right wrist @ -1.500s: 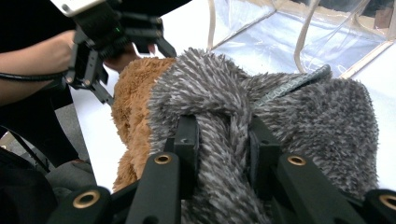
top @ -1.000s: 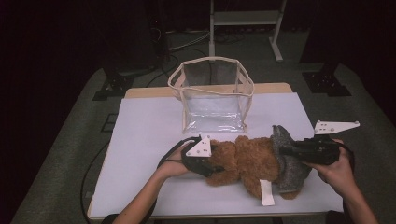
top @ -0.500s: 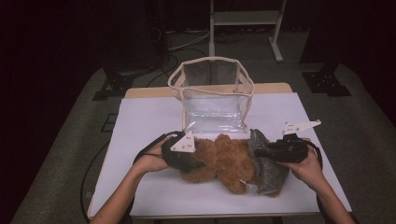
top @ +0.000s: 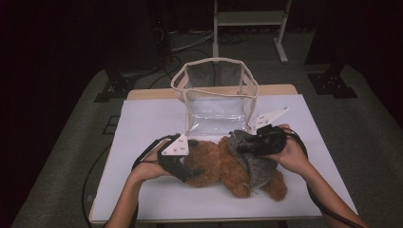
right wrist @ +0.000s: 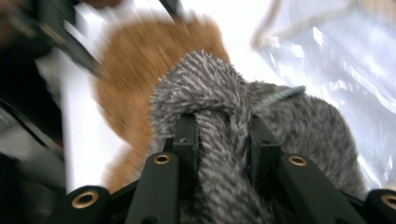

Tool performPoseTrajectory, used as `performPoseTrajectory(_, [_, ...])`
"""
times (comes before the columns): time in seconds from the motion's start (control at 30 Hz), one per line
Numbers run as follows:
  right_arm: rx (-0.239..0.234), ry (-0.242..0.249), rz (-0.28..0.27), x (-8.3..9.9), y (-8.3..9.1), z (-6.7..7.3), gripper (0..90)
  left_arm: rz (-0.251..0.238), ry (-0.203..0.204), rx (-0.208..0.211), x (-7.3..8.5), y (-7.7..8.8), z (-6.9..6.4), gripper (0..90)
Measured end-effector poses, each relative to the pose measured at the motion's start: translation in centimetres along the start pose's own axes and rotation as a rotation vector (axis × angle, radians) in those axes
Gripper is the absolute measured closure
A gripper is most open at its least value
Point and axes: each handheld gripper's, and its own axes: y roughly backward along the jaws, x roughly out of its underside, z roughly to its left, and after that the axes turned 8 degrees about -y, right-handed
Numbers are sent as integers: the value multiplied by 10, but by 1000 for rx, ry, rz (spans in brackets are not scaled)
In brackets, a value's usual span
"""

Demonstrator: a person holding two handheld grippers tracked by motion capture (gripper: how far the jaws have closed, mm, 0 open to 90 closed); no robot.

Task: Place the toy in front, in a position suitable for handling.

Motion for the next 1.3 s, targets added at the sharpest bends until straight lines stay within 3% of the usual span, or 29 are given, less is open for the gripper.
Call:
performPoseTrajectory(0.1, [-26, -43, -7, 13, 3, -9, 691, 57, 11, -14, 11, 5, 0, 94])
performPoseTrajectory(0.2, [-25, -64, -3, 13, 14, -9, 695, -14, 34, 30, 20, 9, 1, 189])
performPoseTrajectory(0.27, [-23, -41, 5, 3, 13, -2, 696, -29, 35, 25, 22, 6, 1, 245])
performPoseTrajectory(0.33, [-50, -2, -1, -13, 4, 9, 696, -48, 49, 13, 22, 4, 1, 272])
performPoseTrajectory(0.43, [-106, 60, 2, -37, -24, 28, 694, -53, 40, 5, 22, 3, 0, 273])
performPoseTrajectory(0.53, [-98, 111, 42, -39, -48, 34, 686, -38, 46, -8, 24, 3, 0, 272])
performPoseTrajectory(0.6, [-105, 98, 56, -31, -49, 27, 685, -53, 60, -7, 25, 4, 1, 272])
performPoseTrajectory(0.7, [-71, 94, 83, -20, -34, 20, 688, -64, 49, -14, 24, 4, 0, 260])
performPoseTrajectory(0.73, [-77, 79, 85, -20, -28, 18, 690, -61, 35, -13, 23, 4, 1, 259])
performPoseTrajectory(0.8, [-62, 78, 92, -28, -22, 19, 693, -65, 43, -6, 24, 2, 1, 255])
performPoseTrajectory(0.87, [-64, 83, 81, -41, -26, 21, 694, -64, 42, 1, 24, 2, 1, 255])
performPoseTrajectory(0.93, [-92, 90, 78, -58, -42, 24, 694, -52, 28, 1, 22, 3, 1, 251])
performPoseTrajectory(1.0, [-76, 100, 104, -64, -57, 24, 693, -55, 39, -8, 20, 5, 0, 207])
performPoseTrajectory(1.1, [-110, 62, 114, -54, -63, 19, 692, -98, 61, -33, 13, 10, 1, 165])
performPoseTrajectory(1.2, [-106, 42, 140, -37, -49, 16, 692, -96, 92, -29, 7, 8, 2, 147])
performPoseTrajectory(1.3, [-117, 6, 140, -28, -34, 14, 694, -82, 77, 22, 9, 1, 0, 246])
